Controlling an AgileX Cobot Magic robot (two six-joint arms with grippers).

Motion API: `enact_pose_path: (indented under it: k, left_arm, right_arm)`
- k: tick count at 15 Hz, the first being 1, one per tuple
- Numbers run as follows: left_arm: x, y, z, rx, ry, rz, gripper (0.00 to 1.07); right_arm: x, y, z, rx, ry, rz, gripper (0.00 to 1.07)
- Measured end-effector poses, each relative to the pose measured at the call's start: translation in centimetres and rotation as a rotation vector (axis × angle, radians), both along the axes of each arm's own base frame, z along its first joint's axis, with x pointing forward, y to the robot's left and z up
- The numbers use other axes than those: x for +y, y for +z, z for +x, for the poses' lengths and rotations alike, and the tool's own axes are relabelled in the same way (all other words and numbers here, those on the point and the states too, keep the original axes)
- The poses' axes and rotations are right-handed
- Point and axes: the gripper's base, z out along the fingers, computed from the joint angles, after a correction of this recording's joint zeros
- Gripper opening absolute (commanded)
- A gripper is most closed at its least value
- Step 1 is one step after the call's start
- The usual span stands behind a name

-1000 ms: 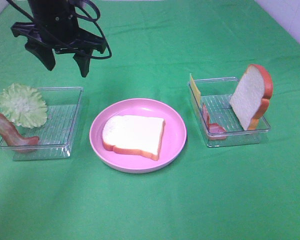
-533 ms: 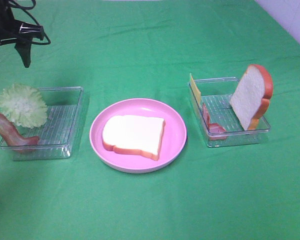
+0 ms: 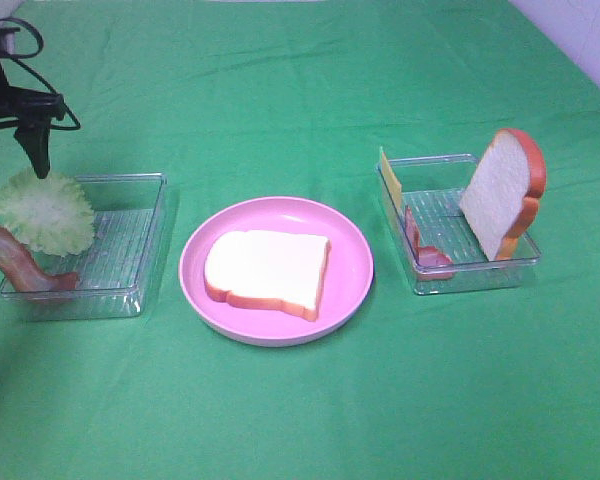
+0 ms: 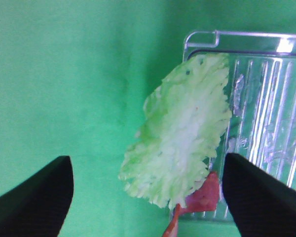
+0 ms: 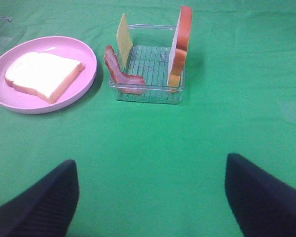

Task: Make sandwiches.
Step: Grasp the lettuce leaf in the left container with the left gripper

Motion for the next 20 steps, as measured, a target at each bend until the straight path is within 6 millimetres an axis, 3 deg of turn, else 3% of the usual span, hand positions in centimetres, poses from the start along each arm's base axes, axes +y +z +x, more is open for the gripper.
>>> enact_pose_path:
  k: [1, 3, 5, 9, 10, 15, 20]
  left_arm:
    - [0.0, 0.0, 0.0, 0.0, 0.0, 0.0, 0.79]
    - [0.0, -2.8, 0.3, 0.067, -0.009, 0.003, 0.79]
    - [0.0, -4.4, 0.5, 0.102, -0.01, 0.004, 0.73]
    - [-0.1, -4.7, 0.7, 0.083, -0.006, -0.009, 0.56]
    - [-0.1, -4.7, 0.7, 0.083, -0.006, -0.009, 0.56]
    - [-0.4, -4.7, 1.0, 0.048, 0.006, -0.037, 0.21]
    - [-0.5, -4.7, 1.0, 0.051, 0.009, -0.047, 0.09]
  right_arm:
    - [0.0, 0.0, 0.0, 0.0, 0.0, 0.0, 0.77]
    - [0.0, 0.0, 0.0, 0.0, 0.0, 0.0, 0.77]
    - [0.0, 0.0, 0.0, 0.0, 0.0, 0.0, 0.77]
    - [0.0, 0.0, 0.0, 0.0, 0.0, 0.0, 0.77]
    - [0.0, 0.0, 0.0, 0.0, 0.0, 0.0, 0.77]
    - [0.0, 0.0, 0.0, 0.0, 0.0, 0.0, 0.77]
    - [0.0, 0.0, 0.0, 0.0, 0.0, 0.0, 0.77]
